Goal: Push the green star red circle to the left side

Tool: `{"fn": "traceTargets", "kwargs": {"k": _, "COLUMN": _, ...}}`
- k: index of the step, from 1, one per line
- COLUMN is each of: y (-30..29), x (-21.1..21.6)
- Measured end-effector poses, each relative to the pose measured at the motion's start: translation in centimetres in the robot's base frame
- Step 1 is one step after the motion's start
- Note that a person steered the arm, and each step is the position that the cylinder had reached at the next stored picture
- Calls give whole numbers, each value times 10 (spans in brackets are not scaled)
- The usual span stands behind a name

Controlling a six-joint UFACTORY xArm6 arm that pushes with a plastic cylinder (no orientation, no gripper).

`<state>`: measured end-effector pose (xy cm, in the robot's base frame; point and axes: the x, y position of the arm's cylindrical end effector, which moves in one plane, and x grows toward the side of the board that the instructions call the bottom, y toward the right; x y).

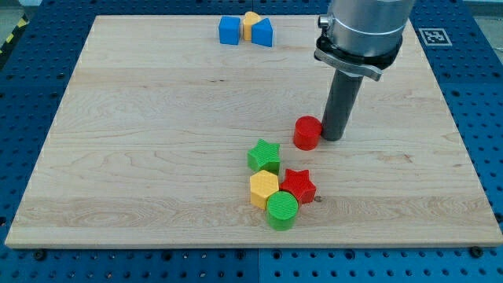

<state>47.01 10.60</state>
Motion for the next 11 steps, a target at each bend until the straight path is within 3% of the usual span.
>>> {"fn": "traceTargets", "kwargs": {"k": 6, "y": -59, "x": -33}}
{"fn": "traceTargets", "kwargs": {"k": 9, "y": -59, "x": 11}}
{"fn": "traceTargets", "kwargs": {"k": 10, "y": -59, "x": 5}}
{"fn": "traceTargets", "kwargs": {"k": 11, "y": -35, "x": -43}}
